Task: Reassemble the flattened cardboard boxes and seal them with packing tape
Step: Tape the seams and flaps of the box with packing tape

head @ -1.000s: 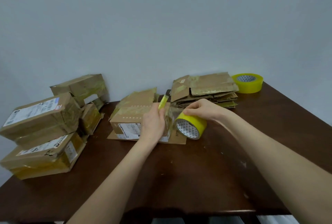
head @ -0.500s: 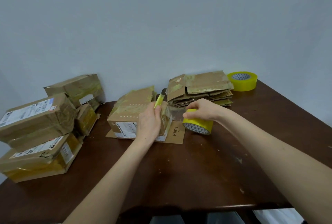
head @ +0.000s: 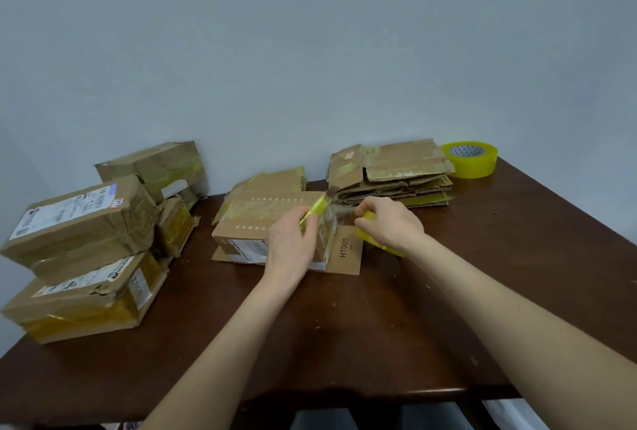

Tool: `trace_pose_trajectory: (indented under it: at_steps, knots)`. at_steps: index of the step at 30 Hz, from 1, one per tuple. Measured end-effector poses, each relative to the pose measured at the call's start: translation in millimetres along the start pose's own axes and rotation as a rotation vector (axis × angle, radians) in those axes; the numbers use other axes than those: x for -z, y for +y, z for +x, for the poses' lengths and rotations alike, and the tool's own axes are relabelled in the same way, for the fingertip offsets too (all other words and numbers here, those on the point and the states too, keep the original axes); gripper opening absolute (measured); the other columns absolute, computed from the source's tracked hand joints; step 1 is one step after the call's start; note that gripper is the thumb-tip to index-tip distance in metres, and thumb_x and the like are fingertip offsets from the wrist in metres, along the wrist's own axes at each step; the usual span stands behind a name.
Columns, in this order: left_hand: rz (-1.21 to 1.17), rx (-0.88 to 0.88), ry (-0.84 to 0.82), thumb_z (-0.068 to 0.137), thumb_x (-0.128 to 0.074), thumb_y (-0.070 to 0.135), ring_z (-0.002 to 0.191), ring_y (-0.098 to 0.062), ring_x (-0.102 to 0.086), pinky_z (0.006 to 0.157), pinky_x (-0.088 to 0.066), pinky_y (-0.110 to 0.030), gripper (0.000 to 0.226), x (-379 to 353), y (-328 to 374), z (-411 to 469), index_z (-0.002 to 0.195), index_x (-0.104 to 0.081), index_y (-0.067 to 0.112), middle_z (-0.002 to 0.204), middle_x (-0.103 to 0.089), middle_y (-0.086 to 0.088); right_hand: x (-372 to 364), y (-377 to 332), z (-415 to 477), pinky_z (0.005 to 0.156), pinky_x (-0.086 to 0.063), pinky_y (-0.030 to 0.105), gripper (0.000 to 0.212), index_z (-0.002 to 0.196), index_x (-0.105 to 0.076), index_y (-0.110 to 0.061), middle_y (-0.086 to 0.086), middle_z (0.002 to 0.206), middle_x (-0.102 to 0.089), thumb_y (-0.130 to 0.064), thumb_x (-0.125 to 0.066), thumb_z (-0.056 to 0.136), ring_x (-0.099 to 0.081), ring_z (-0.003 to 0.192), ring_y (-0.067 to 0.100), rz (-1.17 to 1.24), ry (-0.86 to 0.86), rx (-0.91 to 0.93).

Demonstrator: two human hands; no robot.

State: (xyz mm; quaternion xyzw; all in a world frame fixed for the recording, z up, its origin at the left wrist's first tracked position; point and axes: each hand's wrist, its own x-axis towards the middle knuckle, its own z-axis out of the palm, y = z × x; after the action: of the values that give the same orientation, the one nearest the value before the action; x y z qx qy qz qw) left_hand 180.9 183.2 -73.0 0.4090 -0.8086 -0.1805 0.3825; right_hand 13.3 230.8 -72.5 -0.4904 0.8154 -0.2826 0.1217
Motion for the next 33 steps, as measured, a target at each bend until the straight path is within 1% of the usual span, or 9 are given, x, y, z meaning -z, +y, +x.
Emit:
trace_pose_trajectory:
  at_steps: [3,5,8,10,12,18,23,29,33]
  knots:
    - [0.021,-0.015,0.066,0.097,-0.051,0.017,0.086,-0.007,-0.048,0.069,-0.028,-0.013,0.023,2.9,1.9,-6.3,0.112,-0.066,0.01,0.097,-0.059,0.004,-4.1,0.7,-8.8,0.07,-0.042,0.031,0.021,0.108,-0.063,-0.034,0.0,0.116,-0.063,-0.044,-0.049,0.096,-0.058,0.103,0.023,0.084,0.089,-0.011]
    - [0.021,-0.039,0.092,0.095,-0.054,0.015,0.086,-0.006,-0.047,0.072,-0.028,-0.011,0.023,3.9,4.3,-9.7,0.113,-0.067,0.009,0.095,-0.057,0.006,-5.2,-0.7,-12.7,0.068,-0.042,0.03,0.022,0.107,-0.064,-0.033,0.001,0.111,-0.065,-0.043,-0.047,0.097,-0.059,0.1,0.025,0.066,0.135,-0.02]
    - [0.048,-0.086,0.099,0.094,-0.055,0.015,0.084,-0.008,-0.049,0.07,-0.029,-0.013,0.021,2.6,6.7,-13.9,0.11,-0.068,0.01,0.094,-0.061,0.003,-7.5,-4.7,-15.6,0.067,-0.041,0.03,0.021,0.105,-0.064,-0.033,0.002,0.107,-0.066,-0.043,-0.047,0.097,-0.06,0.097,0.025,0.039,0.171,-0.05]
    - [0.07,-0.094,0.103,0.094,-0.056,0.017,0.08,-0.011,-0.051,0.066,-0.028,-0.015,0.016,1.9,6.7,-14.0,0.102,-0.068,0.01,0.088,-0.061,0.002,-9.3,-6.2,-17.0,0.067,-0.042,0.03,0.021,0.105,-0.064,-0.034,0.001,0.106,-0.066,-0.043,-0.047,0.097,-0.06,0.097,0.024,0.024,0.186,-0.064]
    - [0.086,-0.091,0.115,0.094,-0.057,0.02,0.075,-0.01,-0.048,0.064,-0.027,-0.016,0.015,2.1,6.8,-13.8,0.097,-0.068,0.01,0.084,-0.058,0.001,-9.8,-6.5,-18.1,0.067,-0.043,0.03,0.021,0.106,-0.064,-0.035,0.0,0.106,-0.066,-0.044,-0.048,0.096,-0.061,0.098,0.024,0.008,0.199,-0.071]
    - [0.139,-0.111,0.128,0.093,-0.058,0.019,0.074,-0.01,-0.044,0.065,-0.025,-0.016,0.015,-0.7,8.1,-17.3,0.096,-0.069,0.01,0.083,-0.053,0.001,-9.9,-7.2,-20.6,0.066,-0.042,0.029,0.022,0.108,-0.065,-0.035,-0.002,0.105,-0.067,-0.045,-0.049,0.096,-0.062,0.098,0.022,-0.025,0.227,-0.056]
    - [0.152,-0.112,0.1,0.092,-0.058,0.018,0.079,-0.008,-0.048,0.067,-0.029,-0.016,0.011,-3.4,9.0,-18.5,0.098,-0.066,0.014,0.086,-0.056,0.004,-8.5,-7.1,-19.5,0.065,-0.04,0.028,0.024,0.108,-0.066,-0.035,-0.003,0.104,-0.068,-0.046,-0.048,0.096,-0.062,0.097,0.021,-0.035,0.224,-0.056]
    - [0.153,-0.125,0.074,0.092,-0.058,0.018,0.085,-0.011,-0.052,0.072,-0.039,-0.021,0.008,-6.7,7.5,-21.1,0.099,-0.062,0.016,0.089,-0.057,0.006,-9.8,-5.0,-17.3,0.066,-0.041,0.028,0.025,0.109,-0.067,-0.037,-0.004,0.105,-0.068,-0.047,-0.05,0.095,-0.062,0.098,0.02,-0.032,0.233,-0.046]
    - [0.155,-0.149,0.078,0.092,-0.058,0.018,0.085,-0.012,-0.052,0.074,-0.042,-0.026,0.007,-7.8,8.6,-22.9,0.098,-0.061,0.016,0.087,-0.053,0.009,-8.3,-1.6,-17.8,0.066,-0.041,0.028,0.023,0.106,-0.069,-0.037,-0.004,0.102,-0.069,-0.047,-0.053,0.093,-0.062,0.098,0.02,-0.008,0.24,-0.038]
